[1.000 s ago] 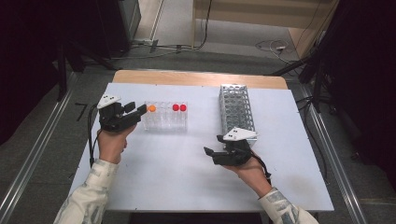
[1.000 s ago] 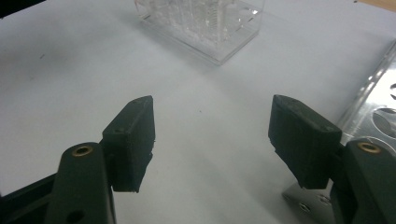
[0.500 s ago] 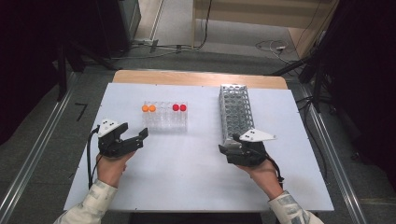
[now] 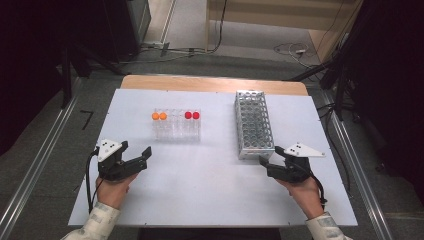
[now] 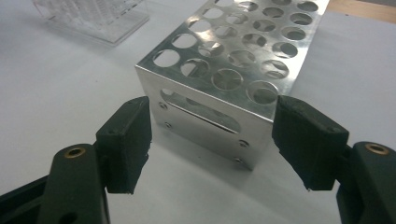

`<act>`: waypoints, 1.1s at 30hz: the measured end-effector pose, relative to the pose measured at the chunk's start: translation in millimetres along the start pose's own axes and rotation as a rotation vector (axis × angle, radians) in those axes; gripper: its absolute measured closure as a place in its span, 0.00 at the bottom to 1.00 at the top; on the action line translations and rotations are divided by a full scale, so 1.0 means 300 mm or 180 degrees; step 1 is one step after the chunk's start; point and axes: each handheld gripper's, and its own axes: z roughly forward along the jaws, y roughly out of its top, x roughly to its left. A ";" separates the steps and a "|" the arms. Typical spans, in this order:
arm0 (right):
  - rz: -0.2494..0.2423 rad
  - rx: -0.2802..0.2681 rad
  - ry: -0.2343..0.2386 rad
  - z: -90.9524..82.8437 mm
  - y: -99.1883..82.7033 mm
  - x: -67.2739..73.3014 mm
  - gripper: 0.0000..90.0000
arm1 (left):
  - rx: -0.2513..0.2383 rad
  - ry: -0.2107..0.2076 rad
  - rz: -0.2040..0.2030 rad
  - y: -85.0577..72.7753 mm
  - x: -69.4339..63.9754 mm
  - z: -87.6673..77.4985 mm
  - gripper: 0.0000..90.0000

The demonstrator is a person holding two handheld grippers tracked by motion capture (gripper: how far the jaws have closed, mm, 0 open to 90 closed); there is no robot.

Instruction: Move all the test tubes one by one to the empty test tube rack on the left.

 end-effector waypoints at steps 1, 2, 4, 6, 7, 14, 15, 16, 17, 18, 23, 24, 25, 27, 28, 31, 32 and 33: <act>0.0006 -0.0003 -0.0021 -0.004 -0.003 -0.005 0.30 | 0.0001 0.0008 0.0003 -0.004 0.002 -0.002 0.18; 0.0005 0.0000 -0.0044 -0.007 -0.007 -0.010 0.30 | 0.0022 0.0014 0.0010 -0.007 0.004 -0.005 0.18; -0.0045 0.0004 -0.0106 -0.012 -0.017 -0.019 0.30 | 0.0037 0.0033 0.0027 -0.013 0.008 -0.008 0.17; -0.0005 0.0022 -0.0130 -0.016 -0.027 -0.032 0.29 | 0.0030 0.0054 0.0036 -0.019 0.013 -0.013 0.17; 0.0006 0.0025 -0.0149 -0.020 -0.030 -0.039 0.29 | 0.0037 0.0065 0.0045 -0.021 0.016 -0.016 0.17; 0.0089 0.0016 -0.0227 -0.043 -0.048 -0.072 0.29 | 0.0054 0.0112 0.0041 -0.028 0.026 -0.016 0.15; 0.0093 0.0014 -0.0237 -0.046 -0.051 -0.074 0.29 | 0.0048 0.0122 0.0057 -0.028 0.026 -0.016 0.15; 0.0103 0.0007 -0.0234 -0.049 -0.053 -0.077 0.29 | 0.0046 0.0143 0.0069 -0.028 0.026 -0.016 0.14; 0.0121 0.0012 -0.0236 -0.052 -0.056 -0.080 0.29 | 0.0051 0.0166 0.0080 -0.029 0.026 -0.016 0.14; 0.0131 0.0010 -0.0242 -0.055 -0.059 -0.083 0.29 | 0.0051 0.0183 0.0088 -0.029 0.028 -0.017 0.13; 0.0176 0.0007 -0.0293 -0.074 -0.075 -0.098 0.29 | 0.0064 0.0234 0.0102 -0.041 0.049 -0.029 0.13; 0.0173 -0.0006 -0.0307 -0.080 -0.077 -0.102 0.29 | 0.0068 0.0247 0.0084 -0.044 0.055 -0.030 0.13; 0.0192 -0.0012 -0.0323 -0.086 -0.081 -0.105 0.29 | 0.0072 0.0251 0.0072 -0.046 0.061 -0.033 0.13; 0.0226 -0.0015 -0.0345 -0.097 -0.087 -0.117 0.29 | 0.0058 0.0274 0.0025 -0.049 0.073 -0.038 0.13; 0.0248 -0.0023 -0.0365 -0.103 -0.091 -0.123 0.29 | 0.0056 0.0281 0.0012 -0.050 0.079 -0.040 0.13; 0.0315 -0.0034 -0.0422 -0.122 -0.105 -0.143 0.29 | 0.0042 0.0327 0.0003 -0.050 0.090 -0.045 0.13; 0.0331 -0.0036 -0.0451 -0.128 -0.111 -0.151 0.29 | 0.0030 0.0351 0.0006 -0.050 0.093 -0.051 0.13; 0.0323 -0.0036 -0.0502 -0.134 -0.117 -0.160 0.29 | 0.0009 0.0373 0.0003 -0.051 0.095 -0.055 0.13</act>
